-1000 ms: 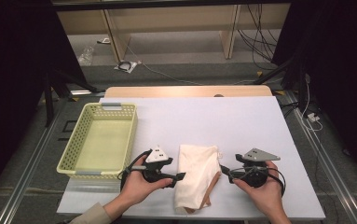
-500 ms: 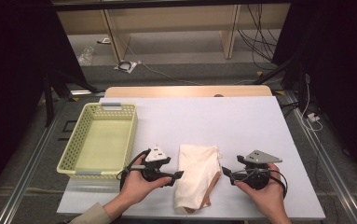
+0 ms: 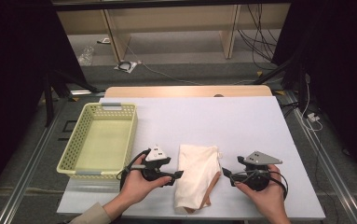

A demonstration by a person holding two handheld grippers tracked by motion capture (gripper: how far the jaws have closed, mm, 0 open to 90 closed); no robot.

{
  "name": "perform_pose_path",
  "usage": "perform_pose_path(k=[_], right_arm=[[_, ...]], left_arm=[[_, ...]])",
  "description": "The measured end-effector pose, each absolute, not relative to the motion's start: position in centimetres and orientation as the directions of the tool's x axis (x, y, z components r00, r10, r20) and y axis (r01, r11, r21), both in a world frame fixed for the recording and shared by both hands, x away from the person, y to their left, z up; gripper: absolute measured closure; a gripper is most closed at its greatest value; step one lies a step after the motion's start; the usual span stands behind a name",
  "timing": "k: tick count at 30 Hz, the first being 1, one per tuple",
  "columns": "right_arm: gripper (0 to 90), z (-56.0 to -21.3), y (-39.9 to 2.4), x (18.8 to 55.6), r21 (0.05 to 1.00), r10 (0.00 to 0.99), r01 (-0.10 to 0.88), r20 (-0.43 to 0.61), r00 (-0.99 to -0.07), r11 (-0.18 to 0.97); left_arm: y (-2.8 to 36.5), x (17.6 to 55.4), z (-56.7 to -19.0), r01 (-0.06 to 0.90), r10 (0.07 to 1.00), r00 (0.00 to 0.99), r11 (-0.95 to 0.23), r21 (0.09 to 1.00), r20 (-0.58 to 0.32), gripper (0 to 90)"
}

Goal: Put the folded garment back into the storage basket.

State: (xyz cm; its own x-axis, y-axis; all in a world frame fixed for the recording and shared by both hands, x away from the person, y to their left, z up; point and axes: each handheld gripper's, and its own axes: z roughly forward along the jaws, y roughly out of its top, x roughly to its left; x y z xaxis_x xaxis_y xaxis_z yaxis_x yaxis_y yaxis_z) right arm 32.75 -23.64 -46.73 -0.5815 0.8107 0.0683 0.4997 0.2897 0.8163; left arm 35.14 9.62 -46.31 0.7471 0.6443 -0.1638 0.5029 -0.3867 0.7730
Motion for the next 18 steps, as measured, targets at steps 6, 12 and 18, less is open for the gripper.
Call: perform_pose_path(k=[6,12,18], right_arm=[[25.7,-46.7,-23.7,32.7,0.823,0.815,0.492,0.063,-0.576,0.284],[25.6,-46.6,-23.9,32.5,0.823,0.815,0.493,0.066,-0.576,0.281],[25.6,-46.7,-23.9,32.4,0.824,0.817,0.498,0.078,-0.571,0.269]], left_arm=[[9.2,35.3,-46.7,0.528,0.657,0.734,-0.391,0.754,-0.174,28.9],[8.7,35.7,-47.2,0.553,0.664,0.723,-0.394,0.734,-0.189,29.6],[7.8,36.6,-47.9,0.582,0.685,0.702,-0.395,0.711,-0.194,30.5]])
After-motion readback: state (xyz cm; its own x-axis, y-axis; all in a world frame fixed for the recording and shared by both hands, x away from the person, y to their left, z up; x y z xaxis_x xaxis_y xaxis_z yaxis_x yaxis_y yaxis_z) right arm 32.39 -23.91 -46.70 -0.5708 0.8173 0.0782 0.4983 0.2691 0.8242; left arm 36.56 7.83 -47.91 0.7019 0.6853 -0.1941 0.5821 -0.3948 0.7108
